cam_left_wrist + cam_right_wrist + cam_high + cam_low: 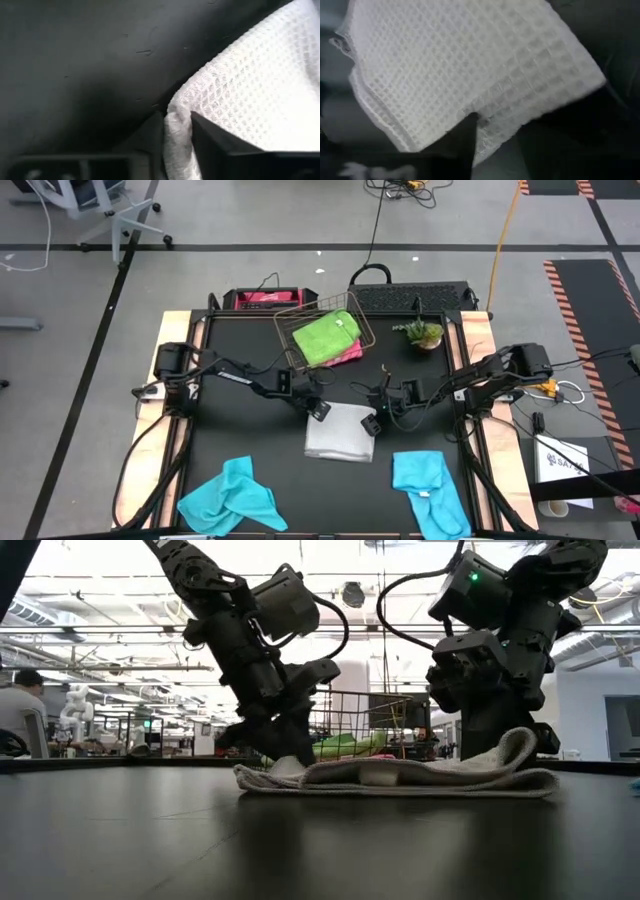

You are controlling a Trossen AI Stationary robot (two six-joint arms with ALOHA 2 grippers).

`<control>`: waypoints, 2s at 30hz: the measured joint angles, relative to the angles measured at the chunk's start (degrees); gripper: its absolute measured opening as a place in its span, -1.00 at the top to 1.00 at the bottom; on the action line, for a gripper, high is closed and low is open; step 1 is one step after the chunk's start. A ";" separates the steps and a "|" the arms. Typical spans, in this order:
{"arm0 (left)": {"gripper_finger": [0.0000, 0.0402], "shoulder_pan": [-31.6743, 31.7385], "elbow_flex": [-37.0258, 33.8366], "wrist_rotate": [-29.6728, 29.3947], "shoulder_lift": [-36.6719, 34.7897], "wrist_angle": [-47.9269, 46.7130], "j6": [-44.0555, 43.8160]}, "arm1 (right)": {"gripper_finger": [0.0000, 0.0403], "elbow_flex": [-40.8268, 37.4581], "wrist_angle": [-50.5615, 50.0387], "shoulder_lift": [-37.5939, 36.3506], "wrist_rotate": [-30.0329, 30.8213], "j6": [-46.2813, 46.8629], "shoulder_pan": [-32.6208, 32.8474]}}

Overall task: Fold microfiber towels
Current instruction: Stack the gray microfiber cloth on top of the green microfiber cloth in the wire basket

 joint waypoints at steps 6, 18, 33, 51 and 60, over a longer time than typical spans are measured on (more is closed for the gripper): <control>0.93 -0.40 -0.06 -0.85 -0.24 0.38 1.59 | 0.94 -0.11 0.06 0.12 2.52 -3.81 0.28; 0.97 -1.04 0.50 -1.86 -1.41 3.74 1.39 | 0.99 -0.11 3.43 -0.12 4.00 -2.92 0.64; 0.98 -1.28 3.17 -10.19 -14.51 -1.41 7.38 | 1.00 1.32 4.70 -14.59 9.06 -4.35 0.88; 0.96 5.89 8.66 -18.36 -25.46 -2.02 21.46 | 1.00 16.71 4.35 -19.34 10.06 -30.23 -15.48; 0.93 14.52 15.24 -18.62 -24.71 -9.30 26.22 | 1.00 17.20 5.61 -17.71 4.84 -33.18 -26.98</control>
